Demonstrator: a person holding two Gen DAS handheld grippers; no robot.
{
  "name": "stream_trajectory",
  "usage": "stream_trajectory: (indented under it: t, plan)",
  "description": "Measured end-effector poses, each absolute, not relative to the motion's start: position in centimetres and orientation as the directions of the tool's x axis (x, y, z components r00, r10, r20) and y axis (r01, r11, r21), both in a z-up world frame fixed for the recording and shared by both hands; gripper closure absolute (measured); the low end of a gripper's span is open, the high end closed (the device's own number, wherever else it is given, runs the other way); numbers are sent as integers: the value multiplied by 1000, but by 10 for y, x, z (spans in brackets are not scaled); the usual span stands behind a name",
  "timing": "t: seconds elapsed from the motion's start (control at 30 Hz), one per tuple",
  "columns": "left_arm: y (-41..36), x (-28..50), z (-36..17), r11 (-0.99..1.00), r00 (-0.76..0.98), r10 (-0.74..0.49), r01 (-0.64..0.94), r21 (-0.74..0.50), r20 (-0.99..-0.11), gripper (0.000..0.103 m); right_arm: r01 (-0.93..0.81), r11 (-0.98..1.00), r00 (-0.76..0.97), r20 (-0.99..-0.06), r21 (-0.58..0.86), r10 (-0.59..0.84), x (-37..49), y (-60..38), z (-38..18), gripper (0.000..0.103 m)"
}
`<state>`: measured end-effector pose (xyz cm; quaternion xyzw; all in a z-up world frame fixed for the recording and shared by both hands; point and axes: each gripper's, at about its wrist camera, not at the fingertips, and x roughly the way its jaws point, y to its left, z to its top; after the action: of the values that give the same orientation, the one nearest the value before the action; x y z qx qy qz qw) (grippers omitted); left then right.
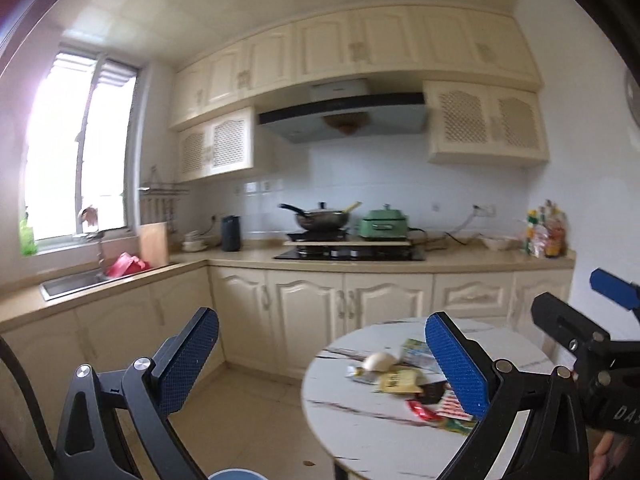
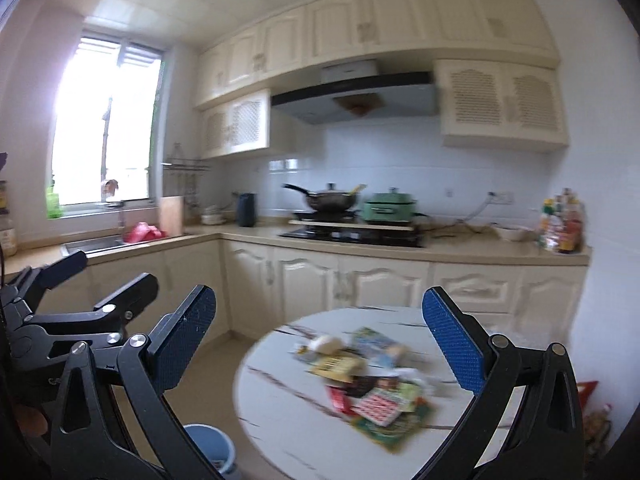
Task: Collect trash
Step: 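Withdraw both tools from the bin toward the table, then grasp the gold snack packet with the left gripper while the right grasps the juice carton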
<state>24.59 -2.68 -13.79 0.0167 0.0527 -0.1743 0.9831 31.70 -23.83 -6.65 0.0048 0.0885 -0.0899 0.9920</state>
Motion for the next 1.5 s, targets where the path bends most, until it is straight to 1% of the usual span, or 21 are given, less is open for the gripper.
stream_trajectory:
  t: [0.1, 0.17, 0.3, 0.37, 0.4, 0.43, 0.53, 0.63, 0.83, 1.03, 1.17, 1.27, 1.3, 1.33, 1.47, 1.5]
  plan:
    - [-34, 245, -121, 924, 917, -374, 382, 35, -142, 1, 247, 969, 950, -195, -5, -243, 305, -273, -71, 0]
    - [-45, 260, -121, 911, 900, -397, 410, 40, -179, 1, 289, 957, 934, -217, 0, -282, 300, -296, -75, 0]
    - [-67, 286, -123, 886, 858, -435, 462, 42, -272, 1, 352, 936, 899, -284, 17, -333, 305, -334, -93, 0]
    - [-85, 313, -130, 864, 818, -460, 501, 37, -345, 1, 375, 927, 878, -330, 28, -346, 313, -353, -108, 0]
    - [-91, 321, -135, 860, 805, -462, 509, 35, -371, 1, 384, 923, 870, -348, 34, -349, 315, -361, -115, 0]
    - [-98, 334, -146, 858, 788, -454, 512, 33, -415, 1, 394, 918, 858, -375, 41, -351, 320, -369, -123, 0]
    - [-117, 370, -157, 859, 760, -435, 511, 31, -483, 1, 401, 914, 825, -457, 57, -333, 339, -390, -151, 0]
    - [-135, 404, -171, 857, 734, -415, 514, 41, -538, 1, 402, 914, 799, -510, 61, -318, 354, -404, -176, 0]
    - [-201, 483, -185, 839, 652, -405, 544, 22, -641, 1, 389, 919, 752, -596, 58, -280, 393, -424, -208, 0]
    - [-238, 552, -208, 831, 593, -388, 556, 10, -706, 1, 375, 926, 718, -648, 53, -254, 435, -446, -224, 0]
    - [-260, 591, -233, 832, 538, -344, 555, 16, -769, 2, 358, 932, 707, -670, 60, -228, 461, -454, -228, 0]
    - [-265, 608, -245, 835, 523, -336, 550, 9, -784, 3, 337, 940, 700, -681, 52, -214, 476, -456, -232, 0]
    - [-265, 611, -247, 834, 517, -340, 551, 2, -786, 4, 323, 945, 698, -688, 55, -199, 481, -456, -234, 0]
    - [-266, 615, -249, 833, 510, -343, 553, -5, -789, 9, 314, 948, 695, -694, 57, -189, 485, -456, -236, 0]
    - [-267, 625, -258, 833, 474, -364, 551, -52, -802, 10, 258, 965, 688, -712, 55, -143, 506, -457, -238, 0]
    - [-267, 626, -258, 831, 477, -370, 553, -55, -797, 16, 245, 968, 688, -713, 50, -137, 511, -456, -238, 0]
